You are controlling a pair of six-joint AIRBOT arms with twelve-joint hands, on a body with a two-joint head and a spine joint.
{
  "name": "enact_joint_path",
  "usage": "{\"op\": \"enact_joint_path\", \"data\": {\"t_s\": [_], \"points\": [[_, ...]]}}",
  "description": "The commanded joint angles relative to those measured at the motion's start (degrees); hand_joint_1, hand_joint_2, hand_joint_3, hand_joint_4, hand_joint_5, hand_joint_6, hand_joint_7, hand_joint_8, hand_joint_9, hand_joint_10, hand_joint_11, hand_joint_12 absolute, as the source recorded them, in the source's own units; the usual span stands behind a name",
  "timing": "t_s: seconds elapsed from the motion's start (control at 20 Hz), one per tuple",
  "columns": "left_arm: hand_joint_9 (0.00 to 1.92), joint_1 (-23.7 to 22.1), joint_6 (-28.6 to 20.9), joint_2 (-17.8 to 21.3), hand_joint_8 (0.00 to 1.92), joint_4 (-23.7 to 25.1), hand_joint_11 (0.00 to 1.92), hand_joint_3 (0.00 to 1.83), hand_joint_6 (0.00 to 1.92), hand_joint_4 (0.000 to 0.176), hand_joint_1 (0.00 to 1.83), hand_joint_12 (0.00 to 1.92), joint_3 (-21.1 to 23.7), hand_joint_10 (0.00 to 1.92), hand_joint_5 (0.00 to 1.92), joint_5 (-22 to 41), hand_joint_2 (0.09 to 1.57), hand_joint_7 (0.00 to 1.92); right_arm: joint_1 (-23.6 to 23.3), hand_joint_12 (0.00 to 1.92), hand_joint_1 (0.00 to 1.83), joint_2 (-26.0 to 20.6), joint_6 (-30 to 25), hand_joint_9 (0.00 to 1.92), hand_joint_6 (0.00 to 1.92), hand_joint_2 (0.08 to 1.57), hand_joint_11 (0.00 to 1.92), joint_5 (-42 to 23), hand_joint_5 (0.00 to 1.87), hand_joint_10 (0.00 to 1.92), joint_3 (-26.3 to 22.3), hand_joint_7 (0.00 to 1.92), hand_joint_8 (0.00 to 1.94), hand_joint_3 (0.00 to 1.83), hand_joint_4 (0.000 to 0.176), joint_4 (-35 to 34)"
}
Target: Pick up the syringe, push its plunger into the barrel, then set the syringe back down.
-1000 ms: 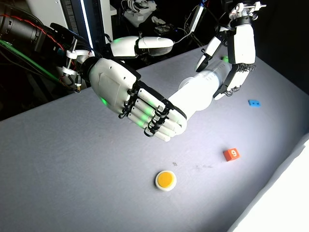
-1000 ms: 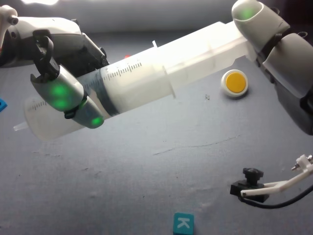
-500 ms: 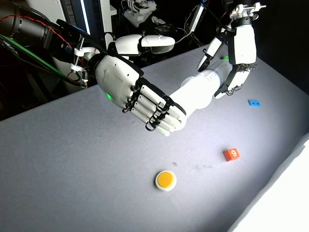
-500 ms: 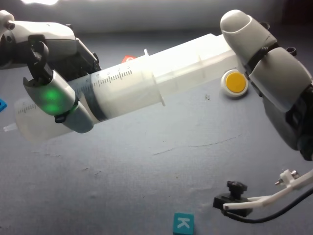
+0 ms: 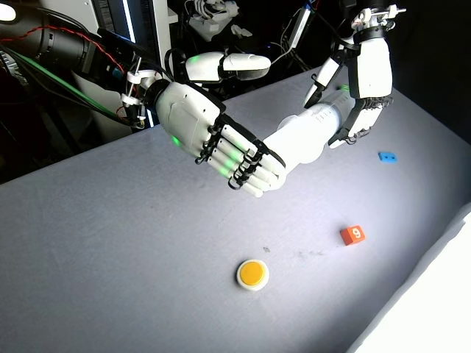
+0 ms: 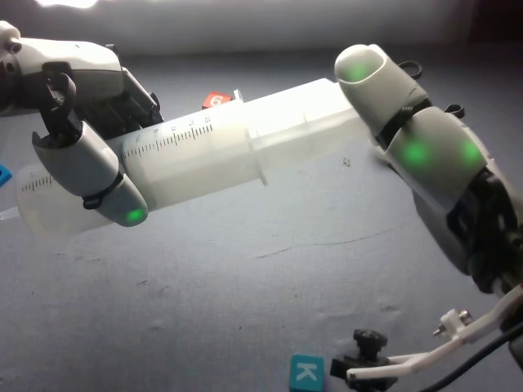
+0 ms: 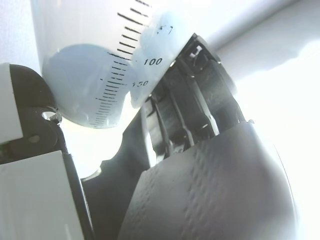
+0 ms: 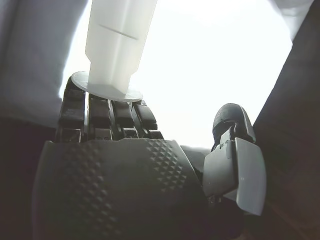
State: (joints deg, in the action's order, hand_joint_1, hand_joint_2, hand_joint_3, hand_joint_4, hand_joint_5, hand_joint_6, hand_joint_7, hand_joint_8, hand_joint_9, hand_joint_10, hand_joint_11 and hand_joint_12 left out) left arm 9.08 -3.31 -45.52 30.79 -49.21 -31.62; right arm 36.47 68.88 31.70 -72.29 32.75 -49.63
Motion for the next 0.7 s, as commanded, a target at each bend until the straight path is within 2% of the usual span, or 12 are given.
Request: {"op": "enact_joint_path", "data": {"t_s": [0.0,0.2,0.55,0.65], "points": [[0.93,-0.91,-3.41,-0.61,0.89,-0.54,0.74,0.0,1.22,0.0,1.38,1.02,0.22,1.12,0.84,9.4,1.12,1.02,-0.46,0.0,0.0,1.42,0.03,0.0,0.0,1.04,0.0,4.42,0.0,0.0,-1.76,0.0,0.0,0.0,0.0,10.94],[0.93,-0.91,-3.4,-0.61,0.89,-0.46,0.75,0.0,1.23,0.0,1.37,0.97,0.18,1.1,0.84,9.39,1.12,1.02,-0.48,0.0,0.0,3.34,0.46,0.0,0.0,1.04,0.0,5.9,0.0,0.0,-2.17,0.0,0.0,0.0,0.0,10.94],[0.93,-0.85,-3.4,-0.63,0.92,-0.44,0.74,0.0,1.18,0.0,1.38,1.05,0.06,1.15,0.84,9.34,1.12,1.02,-0.5,0.0,0.0,5.56,0.34,0.0,0.0,1.02,0.0,10.59,0.0,0.0,-2.17,0.0,0.0,0.0,0.0,10.95],[0.91,-0.84,-3.4,-0.63,0.88,-0.44,0.71,0.0,1.22,0.0,1.37,1.04,0.07,1.14,0.85,9.32,1.12,1.02,-0.74,0.0,0.0,6.63,0.46,0.0,0.0,1.02,0.0,11.01,0.0,0.0,-2.17,0.0,0.0,0.0,0.0,10.95]]}}
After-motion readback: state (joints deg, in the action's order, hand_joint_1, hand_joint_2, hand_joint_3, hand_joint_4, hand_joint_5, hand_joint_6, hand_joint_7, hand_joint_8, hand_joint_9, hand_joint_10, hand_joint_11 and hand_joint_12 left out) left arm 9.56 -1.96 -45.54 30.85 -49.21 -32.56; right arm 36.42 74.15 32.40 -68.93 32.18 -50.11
